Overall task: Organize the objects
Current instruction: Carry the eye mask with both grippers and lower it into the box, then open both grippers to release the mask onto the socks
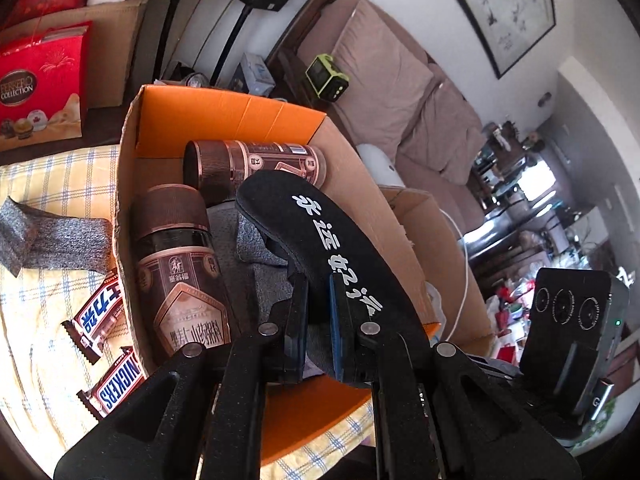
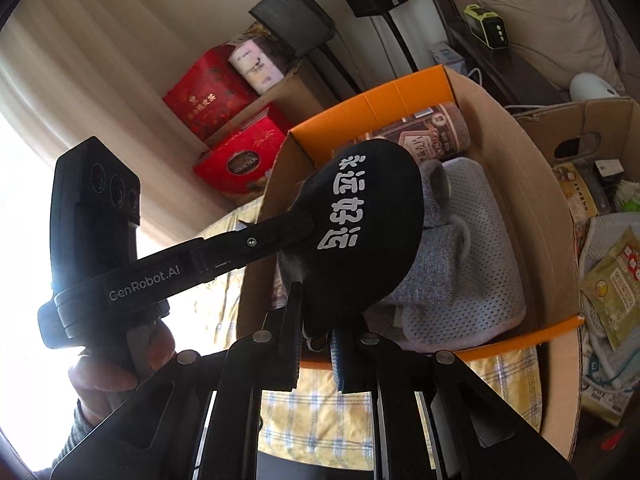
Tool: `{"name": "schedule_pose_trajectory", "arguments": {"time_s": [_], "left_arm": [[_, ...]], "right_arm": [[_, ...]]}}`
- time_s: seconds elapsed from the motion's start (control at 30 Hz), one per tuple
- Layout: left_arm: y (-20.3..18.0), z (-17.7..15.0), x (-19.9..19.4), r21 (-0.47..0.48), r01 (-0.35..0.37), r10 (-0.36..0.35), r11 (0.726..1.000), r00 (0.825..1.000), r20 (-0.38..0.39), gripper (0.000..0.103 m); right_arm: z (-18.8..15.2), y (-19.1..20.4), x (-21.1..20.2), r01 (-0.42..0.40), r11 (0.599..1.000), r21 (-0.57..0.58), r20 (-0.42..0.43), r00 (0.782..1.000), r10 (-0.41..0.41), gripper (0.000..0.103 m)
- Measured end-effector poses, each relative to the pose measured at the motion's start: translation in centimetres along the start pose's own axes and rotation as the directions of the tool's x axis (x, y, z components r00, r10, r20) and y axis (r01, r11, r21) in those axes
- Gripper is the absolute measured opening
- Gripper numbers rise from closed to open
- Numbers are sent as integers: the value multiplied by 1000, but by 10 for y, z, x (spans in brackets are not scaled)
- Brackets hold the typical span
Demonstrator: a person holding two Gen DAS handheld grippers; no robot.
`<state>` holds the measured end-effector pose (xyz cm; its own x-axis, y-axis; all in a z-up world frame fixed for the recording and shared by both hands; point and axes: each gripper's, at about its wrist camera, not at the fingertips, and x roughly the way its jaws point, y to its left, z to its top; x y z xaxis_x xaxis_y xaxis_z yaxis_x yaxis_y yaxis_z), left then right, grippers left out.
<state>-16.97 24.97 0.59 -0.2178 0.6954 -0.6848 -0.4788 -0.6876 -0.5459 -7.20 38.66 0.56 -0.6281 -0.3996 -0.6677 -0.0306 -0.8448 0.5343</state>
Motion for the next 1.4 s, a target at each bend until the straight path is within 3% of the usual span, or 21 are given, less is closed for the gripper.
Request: {"name": "schedule_pose_trajectory", "arguments": {"time_s": [0.23, 0.53, 0.63, 0.7, 0.77, 0.9, 1.07, 1.13, 1.2, 1.4], "left_arm": [[4, 3, 26, 12, -51, 52, 999, 998, -47, 9], [11, 0, 26, 18, -97, 98, 995, 991, -86, 15], [11, 0, 20, 22, -98, 100, 995, 992, -81, 22], [8, 0, 14, 41, -113, 116, 993, 991, -69, 24], [6, -1, 8, 50, -133, 136, 990, 989, -59, 24], [6, -1, -8, 47, -125, 127, 991, 991, -38, 26], [7, -1, -26, 37, -111, 112, 993, 993, -23, 28], [6, -2, -36, 51, -119, 120, 992, 993, -14, 33], [5, -4, -45, 70, -121, 122, 990, 993, -5, 38], [2, -10, -69, 121, -132, 131, 984, 991, 11, 49]], "right_arm": [[6, -21, 22, 38, 999, 21, -26, 999, -37, 11], [6, -19, 31, 97, 995, -6, -63, 993, -97, 15], [5, -15, 25, 146, 989, -21, -54, 988, -147, 33], [4, -13, 18, 170, 985, -19, -44, 984, -171, 52], [3, -12, 14, 170, 985, -18, -51, 984, -171, 62], [0, -8, 7, 162, 986, -44, -57, 985, -165, 62], [2, 3, 19, 189, 977, -96, -126, 972, -200, 62], [2, 10, 21, 237, 962, -133, -135, 957, -255, 69], [1, 16, 21, 251, 955, -160, -150, 950, -275, 84], [-1, 36, 18, 180, 964, -198, -178, 960, -216, 92]]}}
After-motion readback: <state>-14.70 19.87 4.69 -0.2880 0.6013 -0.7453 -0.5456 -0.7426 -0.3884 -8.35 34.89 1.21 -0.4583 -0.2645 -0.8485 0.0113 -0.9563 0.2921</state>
